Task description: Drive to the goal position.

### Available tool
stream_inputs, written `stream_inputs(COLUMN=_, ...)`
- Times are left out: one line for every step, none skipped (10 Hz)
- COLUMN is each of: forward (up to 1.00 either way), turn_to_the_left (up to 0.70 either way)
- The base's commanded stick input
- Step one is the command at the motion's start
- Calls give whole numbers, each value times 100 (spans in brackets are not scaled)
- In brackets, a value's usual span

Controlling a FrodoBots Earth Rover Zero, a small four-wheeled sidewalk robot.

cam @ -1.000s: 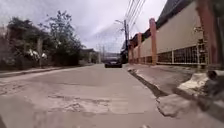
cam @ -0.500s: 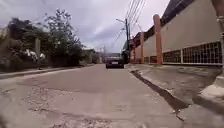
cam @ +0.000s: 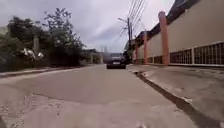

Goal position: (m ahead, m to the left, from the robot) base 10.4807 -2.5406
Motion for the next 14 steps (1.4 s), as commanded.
stream_inputs(forward=100, turn_to_the_left=0)
stream_inputs(forward=100, turn_to_the_left=0)
stream_inputs(forward=100, turn_to_the_left=0)
stream_inputs(forward=100, turn_to_the_left=0)
stream_inputs(forward=100, turn_to_the_left=0)
stream_inputs(forward=100, turn_to_the_left=3)
stream_inputs(forward=100, turn_to_the_left=4)
stream_inputs(forward=100, turn_to_the_left=6)
stream_inputs(forward=100, turn_to_the_left=27)
stream_inputs(forward=100, turn_to_the_left=38)
stream_inputs(forward=100, turn_to_the_left=33)
stream_inputs(forward=100, turn_to_the_left=21)
stream_inputs(forward=100, turn_to_the_left=15)
stream_inputs(forward=100, turn_to_the_left=2)
